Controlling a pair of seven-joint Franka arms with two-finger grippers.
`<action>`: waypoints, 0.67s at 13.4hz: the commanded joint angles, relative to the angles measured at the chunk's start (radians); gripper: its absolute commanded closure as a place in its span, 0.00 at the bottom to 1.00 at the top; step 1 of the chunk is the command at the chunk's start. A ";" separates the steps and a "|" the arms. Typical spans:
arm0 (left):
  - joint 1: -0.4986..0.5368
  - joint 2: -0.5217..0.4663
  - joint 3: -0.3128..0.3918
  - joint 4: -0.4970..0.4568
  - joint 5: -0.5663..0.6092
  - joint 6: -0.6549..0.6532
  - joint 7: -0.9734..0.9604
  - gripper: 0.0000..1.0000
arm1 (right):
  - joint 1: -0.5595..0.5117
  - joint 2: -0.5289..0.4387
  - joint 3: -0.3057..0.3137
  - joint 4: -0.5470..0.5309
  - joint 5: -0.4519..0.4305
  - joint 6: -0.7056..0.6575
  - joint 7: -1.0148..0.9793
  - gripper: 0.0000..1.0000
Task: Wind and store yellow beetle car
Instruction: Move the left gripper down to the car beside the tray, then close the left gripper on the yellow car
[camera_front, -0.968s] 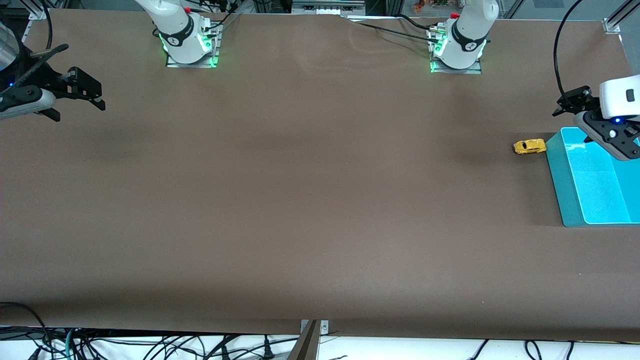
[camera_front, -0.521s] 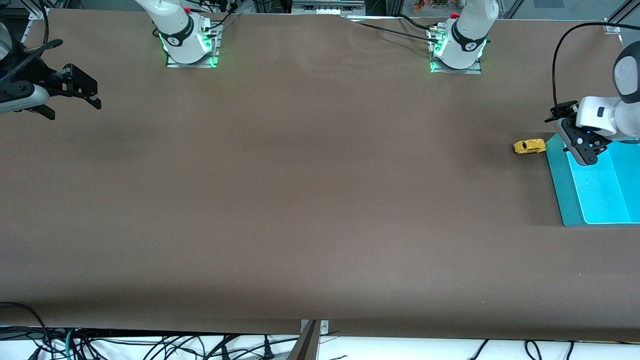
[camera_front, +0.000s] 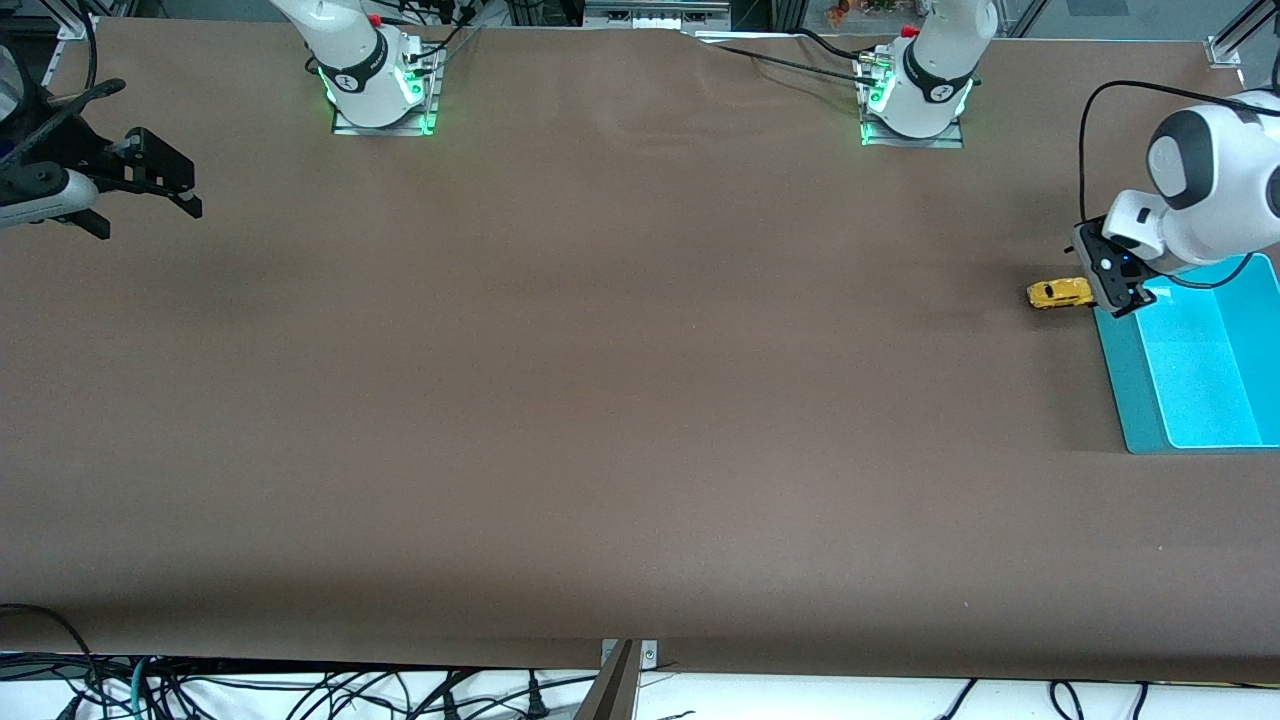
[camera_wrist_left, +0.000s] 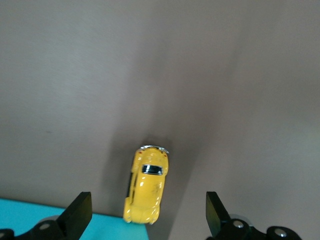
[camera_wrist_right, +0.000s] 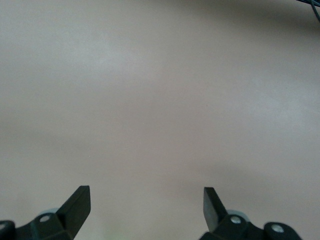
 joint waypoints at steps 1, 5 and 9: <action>0.091 0.043 -0.013 -0.055 0.072 0.146 0.057 0.00 | 0.005 0.002 -0.005 0.019 -0.012 -0.011 0.011 0.00; 0.131 0.141 -0.014 -0.069 0.091 0.298 0.115 0.00 | 0.005 0.001 -0.025 0.019 -0.010 -0.013 0.007 0.00; 0.147 0.181 -0.019 -0.072 0.091 0.362 0.137 0.00 | 0.005 -0.001 -0.028 0.021 -0.010 -0.013 0.008 0.00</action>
